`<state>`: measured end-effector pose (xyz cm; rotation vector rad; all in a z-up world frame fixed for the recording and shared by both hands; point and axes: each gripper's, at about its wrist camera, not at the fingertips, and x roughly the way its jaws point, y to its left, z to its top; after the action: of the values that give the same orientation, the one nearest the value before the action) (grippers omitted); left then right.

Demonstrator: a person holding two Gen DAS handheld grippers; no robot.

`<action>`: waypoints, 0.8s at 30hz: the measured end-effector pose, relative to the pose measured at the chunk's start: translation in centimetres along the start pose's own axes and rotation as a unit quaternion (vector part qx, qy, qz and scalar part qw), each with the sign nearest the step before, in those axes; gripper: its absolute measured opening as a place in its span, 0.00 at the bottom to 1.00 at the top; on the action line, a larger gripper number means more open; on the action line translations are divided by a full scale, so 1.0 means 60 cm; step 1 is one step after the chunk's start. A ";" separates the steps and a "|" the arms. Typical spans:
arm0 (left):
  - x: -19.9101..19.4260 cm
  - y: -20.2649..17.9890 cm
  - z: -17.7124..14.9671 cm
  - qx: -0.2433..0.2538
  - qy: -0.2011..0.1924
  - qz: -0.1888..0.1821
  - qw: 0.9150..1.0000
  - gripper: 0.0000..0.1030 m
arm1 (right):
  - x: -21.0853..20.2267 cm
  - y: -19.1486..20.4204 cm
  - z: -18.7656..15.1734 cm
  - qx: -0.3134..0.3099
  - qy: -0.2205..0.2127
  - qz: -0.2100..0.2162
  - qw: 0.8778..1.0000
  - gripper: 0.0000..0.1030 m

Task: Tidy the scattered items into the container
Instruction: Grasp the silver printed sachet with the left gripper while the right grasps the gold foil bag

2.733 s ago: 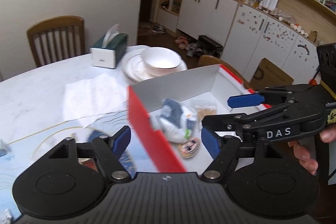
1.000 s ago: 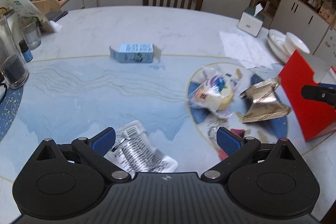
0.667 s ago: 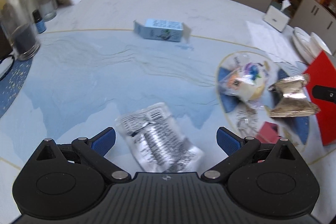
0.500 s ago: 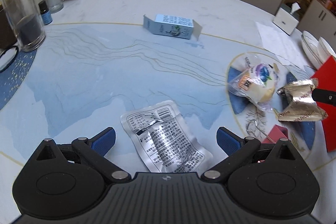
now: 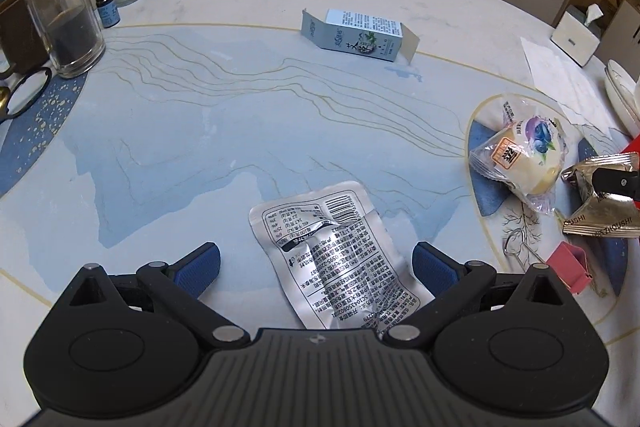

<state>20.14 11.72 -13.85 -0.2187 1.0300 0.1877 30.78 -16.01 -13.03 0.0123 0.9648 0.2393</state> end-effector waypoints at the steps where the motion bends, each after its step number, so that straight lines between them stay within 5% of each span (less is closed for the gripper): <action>1: 0.001 0.002 0.000 -0.004 0.002 -0.002 1.000 1.00 | 0.001 0.001 0.001 0.000 0.000 0.001 1.000 0.84; 9: -0.001 0.005 0.001 -0.004 -0.001 -0.016 1.000 0.97 | 0.011 0.009 0.005 0.008 0.012 0.006 1.000 0.84; 17: -0.011 -0.017 0.001 0.030 -0.014 -0.040 0.999 0.63 | 0.024 0.003 -0.011 0.029 0.038 0.022 0.999 0.82; 24: -0.014 -0.045 -0.010 0.071 -0.014 -0.066 0.995 0.57 | 0.024 0.001 -0.017 0.033 0.045 0.030 0.998 0.72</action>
<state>19.93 8.92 -13.18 -0.1546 0.9935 -0.0016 30.75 -15.73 -14.78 0.0925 1.0621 0.2649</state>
